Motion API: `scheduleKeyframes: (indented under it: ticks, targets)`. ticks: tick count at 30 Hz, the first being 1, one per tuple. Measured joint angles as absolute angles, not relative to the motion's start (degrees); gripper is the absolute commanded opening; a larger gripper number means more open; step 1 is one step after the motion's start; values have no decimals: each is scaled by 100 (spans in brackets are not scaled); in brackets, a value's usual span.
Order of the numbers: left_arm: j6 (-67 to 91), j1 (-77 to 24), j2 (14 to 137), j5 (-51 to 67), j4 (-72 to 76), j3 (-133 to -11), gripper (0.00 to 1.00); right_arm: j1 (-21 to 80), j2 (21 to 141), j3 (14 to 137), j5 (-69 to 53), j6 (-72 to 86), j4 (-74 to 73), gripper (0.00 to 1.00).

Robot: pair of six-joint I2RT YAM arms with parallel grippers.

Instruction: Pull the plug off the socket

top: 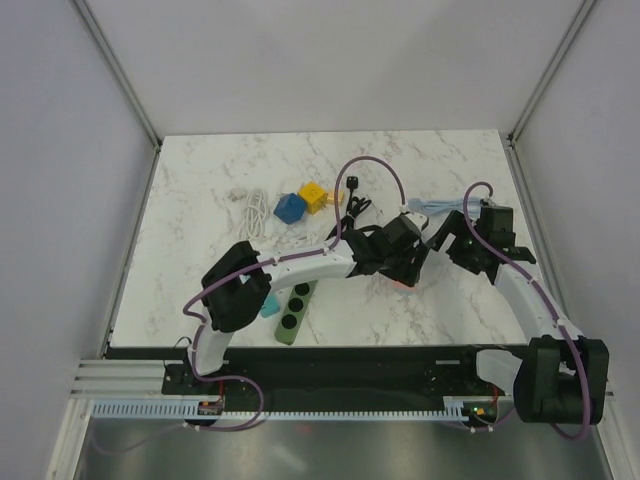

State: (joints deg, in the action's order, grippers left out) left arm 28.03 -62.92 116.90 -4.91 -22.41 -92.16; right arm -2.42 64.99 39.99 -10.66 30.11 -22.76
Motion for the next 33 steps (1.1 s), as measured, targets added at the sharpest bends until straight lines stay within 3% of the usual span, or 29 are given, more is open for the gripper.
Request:
scheduleKeyframes:
  ticks: [15, 33]
  targets:
    - [2731, -5948, 11434, 349, -1977, -8764, 2, -558, 7679, 3415, -2425, 3544, -423, 83]
    - [2742, -5660, 11170, 1170, -1942, -8359, 2, -563, 8361, 2705, -3151, 4045, 1380, 71]
